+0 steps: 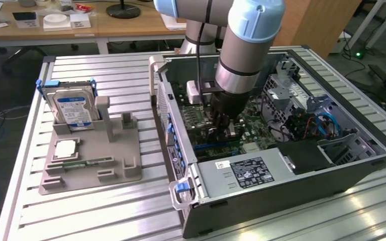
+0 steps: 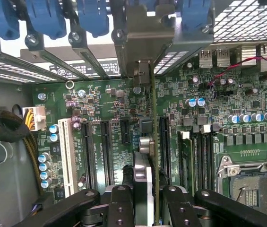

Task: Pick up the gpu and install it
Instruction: 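Insert the gpu into the slot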

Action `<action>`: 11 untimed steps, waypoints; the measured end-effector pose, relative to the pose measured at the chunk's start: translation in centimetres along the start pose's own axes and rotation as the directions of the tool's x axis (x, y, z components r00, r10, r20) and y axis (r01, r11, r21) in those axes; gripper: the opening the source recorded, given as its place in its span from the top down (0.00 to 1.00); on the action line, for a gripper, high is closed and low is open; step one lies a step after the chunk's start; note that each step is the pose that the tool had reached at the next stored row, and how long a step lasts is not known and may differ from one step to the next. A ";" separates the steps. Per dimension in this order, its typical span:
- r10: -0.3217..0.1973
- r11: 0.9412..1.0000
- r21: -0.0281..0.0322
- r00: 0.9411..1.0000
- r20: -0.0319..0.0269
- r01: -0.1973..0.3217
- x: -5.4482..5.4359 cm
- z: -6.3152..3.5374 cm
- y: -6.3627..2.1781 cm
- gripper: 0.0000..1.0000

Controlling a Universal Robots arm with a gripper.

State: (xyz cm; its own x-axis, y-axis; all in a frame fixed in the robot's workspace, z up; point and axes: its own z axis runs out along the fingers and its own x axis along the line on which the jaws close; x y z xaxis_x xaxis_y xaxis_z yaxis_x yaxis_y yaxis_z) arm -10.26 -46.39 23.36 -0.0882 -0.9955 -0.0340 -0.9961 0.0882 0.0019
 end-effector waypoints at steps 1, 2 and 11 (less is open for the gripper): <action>-0.001 1.000 0.000 1.000 0.000 0.001 0.0 0.00 0.00 0.72; -0.002 1.000 0.000 1.000 0.000 0.002 0.0 0.00 0.00 0.72; -0.007 1.000 0.000 1.000 0.000 0.007 -0.1 0.11 0.01 0.72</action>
State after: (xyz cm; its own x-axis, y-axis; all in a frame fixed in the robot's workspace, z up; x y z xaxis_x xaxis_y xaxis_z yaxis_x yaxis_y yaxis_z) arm -10.26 -46.26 23.26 -0.0809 -0.9962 -0.0337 -0.9967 0.0809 0.0020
